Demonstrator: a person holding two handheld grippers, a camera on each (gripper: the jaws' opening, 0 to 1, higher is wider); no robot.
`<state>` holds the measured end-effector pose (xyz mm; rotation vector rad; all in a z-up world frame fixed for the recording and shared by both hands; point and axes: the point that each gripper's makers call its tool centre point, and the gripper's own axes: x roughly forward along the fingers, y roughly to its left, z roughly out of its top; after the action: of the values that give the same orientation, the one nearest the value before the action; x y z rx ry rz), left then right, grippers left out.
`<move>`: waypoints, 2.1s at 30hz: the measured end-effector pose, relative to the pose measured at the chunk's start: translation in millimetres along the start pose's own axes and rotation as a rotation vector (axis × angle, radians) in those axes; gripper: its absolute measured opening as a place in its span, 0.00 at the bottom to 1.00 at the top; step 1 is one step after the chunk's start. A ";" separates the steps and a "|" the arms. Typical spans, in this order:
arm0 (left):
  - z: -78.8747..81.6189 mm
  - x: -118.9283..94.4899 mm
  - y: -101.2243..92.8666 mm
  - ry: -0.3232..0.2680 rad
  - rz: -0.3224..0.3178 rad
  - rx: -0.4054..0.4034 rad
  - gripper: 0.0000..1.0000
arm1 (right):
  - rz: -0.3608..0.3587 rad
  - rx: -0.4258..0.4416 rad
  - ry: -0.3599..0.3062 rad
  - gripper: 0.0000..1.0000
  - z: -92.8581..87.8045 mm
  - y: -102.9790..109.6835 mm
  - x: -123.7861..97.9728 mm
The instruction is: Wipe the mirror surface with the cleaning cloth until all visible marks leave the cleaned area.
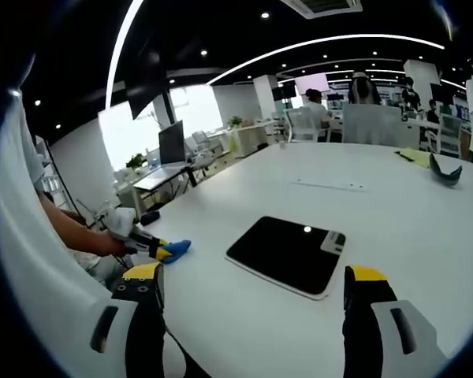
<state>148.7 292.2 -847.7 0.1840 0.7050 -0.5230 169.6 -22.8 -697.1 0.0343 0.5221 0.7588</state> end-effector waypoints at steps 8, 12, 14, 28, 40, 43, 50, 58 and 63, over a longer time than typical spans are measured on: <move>0.3 0.2 -0.1 0.015 -0.006 0.002 0.07 | 0.003 0.004 -0.022 0.94 3.6 0.6 -0.1; 1.2 0.8 -1.3 0.033 -0.004 0.021 0.07 | 0.007 0.000 -0.024 0.94 1.9 2.7 -0.3; 0.7 0.6 -0.9 0.037 -0.002 0.030 0.07 | 0.010 -0.001 -0.025 0.94 0.5 2.8 -0.4; 6.9 5.2 -11.5 0.044 0.000 0.090 0.07 | 0.006 0.006 -0.051 0.94 1.2 -1.7 -2.1; 48.2 16.7 -38.2 -0.012 -0.022 0.089 0.07 | 0.003 0.040 -0.076 0.95 -2.1 -9.6 -8.9; 57.8 21.1 -41.5 -0.026 -0.017 0.074 0.07 | -0.002 0.037 -0.078 0.96 -3.5 -11.8 -10.5; 83.4 31.5 -57.8 -0.048 -0.046 0.093 0.07 | -0.007 0.044 -0.078 0.98 -8.7 -17.7 -12.9; 107.8 43.7 -73.8 -0.068 -0.075 0.099 0.07 | 0.005 0.030 -0.060 1.00 -11.7 -19.4 -8.8; 120.7 51.4 -88.5 -0.070 -0.109 0.124 0.07 | 0.002 0.017 -0.049 1.00 -12.2 -22.3 -3.9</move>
<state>204.6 155.9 -789.7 0.2432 0.6171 -0.6756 176.0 -43.6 -710.9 0.0690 0.4818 0.7537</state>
